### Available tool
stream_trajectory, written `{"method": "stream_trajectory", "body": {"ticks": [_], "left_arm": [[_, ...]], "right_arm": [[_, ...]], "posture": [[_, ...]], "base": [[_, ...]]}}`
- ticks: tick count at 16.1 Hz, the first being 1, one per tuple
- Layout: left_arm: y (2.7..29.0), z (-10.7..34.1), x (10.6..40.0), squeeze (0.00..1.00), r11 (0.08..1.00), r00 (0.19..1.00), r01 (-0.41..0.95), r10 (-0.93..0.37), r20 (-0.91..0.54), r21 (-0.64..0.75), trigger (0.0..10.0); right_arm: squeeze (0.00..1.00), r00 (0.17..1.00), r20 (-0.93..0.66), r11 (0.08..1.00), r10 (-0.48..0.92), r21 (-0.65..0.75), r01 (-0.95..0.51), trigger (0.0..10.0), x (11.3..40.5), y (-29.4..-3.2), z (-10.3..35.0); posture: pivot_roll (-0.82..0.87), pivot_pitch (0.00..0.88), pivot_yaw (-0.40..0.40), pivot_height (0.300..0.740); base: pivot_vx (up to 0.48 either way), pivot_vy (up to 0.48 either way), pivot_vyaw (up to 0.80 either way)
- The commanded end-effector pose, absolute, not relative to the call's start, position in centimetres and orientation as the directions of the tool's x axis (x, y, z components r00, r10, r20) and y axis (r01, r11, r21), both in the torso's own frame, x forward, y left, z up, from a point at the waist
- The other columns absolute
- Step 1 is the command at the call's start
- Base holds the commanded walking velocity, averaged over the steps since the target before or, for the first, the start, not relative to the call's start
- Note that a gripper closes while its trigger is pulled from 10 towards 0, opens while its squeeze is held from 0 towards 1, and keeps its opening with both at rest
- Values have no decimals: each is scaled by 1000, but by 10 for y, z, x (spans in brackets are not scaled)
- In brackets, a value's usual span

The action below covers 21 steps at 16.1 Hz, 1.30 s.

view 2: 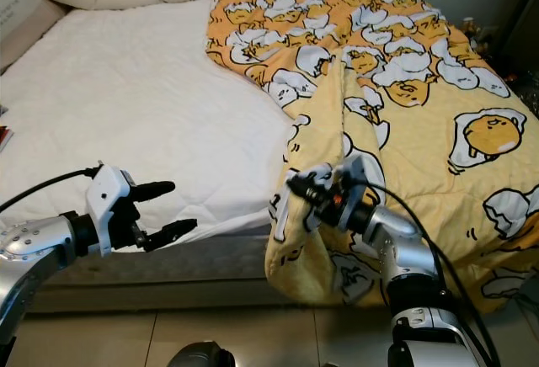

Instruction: Clean up the room

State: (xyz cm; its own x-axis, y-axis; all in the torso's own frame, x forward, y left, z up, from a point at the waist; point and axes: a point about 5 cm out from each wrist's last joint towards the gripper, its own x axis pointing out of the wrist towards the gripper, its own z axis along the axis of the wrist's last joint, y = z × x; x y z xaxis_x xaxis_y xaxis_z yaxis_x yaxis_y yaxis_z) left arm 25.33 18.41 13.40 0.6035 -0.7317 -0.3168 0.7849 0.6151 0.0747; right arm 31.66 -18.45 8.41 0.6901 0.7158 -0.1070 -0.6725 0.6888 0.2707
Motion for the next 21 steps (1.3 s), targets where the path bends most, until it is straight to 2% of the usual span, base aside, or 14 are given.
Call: {"method": "stream_trajectory", "body": {"ticks": [1,2,3,9,11,12,13,15,18,20,21], "left_arm": [[184,137,257,0,610,606,786,-731,-315,98,10000],[184,136,258,0,605,602,790,-733,-317,101,10000],[184,135,260,0,601,599,793,-735,-319,102,10000],[185,132,260,0,585,584,804,-742,-330,106,10000],[185,133,259,0,582,581,806,-744,-330,107,10000],[184,132,259,0,578,577,809,-747,-330,106,10000],[184,133,258,0,577,576,810,-748,-331,106,10000],[183,133,256,0,571,571,814,-748,-338,111,10000],[182,133,253,0,541,542,834,-761,-357,111,10000],[180,136,250,0,520,523,846,-768,-369,116,10000],[180,137,248,0,518,521,848,-770,-369,114,10000]], "right_arm": [[0,768,-132,772,627,236,-590,10000,324,-195,87],[694,837,-173,847,518,237,-476,10000,329,-205,83],[1000,864,-198,873,463,273,-405,10000,328,-209,78],[1000,881,-200,874,429,339,-349,10000,324,-202,68],[1000,911,-222,904,347,338,-262,10000,325,-208,65],[1000,943,-264,938,203,328,-110,10000,328,-218,60],[1000,945,-291,945,152,322,-53,10000,328,-221,57],[1000,922,-372,951,113,309,8,10000,323,-221,44],[1000,884,-444,947,148,321,3,10000,318,-206,28],[1000,869,-490,956,71,282,81,10000,318,-206,23],[345,872,-485,937,62,329,116,10000,319,-205,24]], "posture": [[122,0,107,740],[118,0,112,740],[118,0,117,740],[121,0,129,740],[123,0,128,740],[128,0,125,740],[131,0,123,740],[147,0,119,740],[167,0,124,740],[215,40,127,740],[229,53,128,740]], "base": [[0,0,0],[0,0,0],[0,0,0],[0,0,0],[0,0,0],[0,0,0],[0,0,0],[0,0,0],[0,0,0],[0,0,0],[0,0,0]]}}
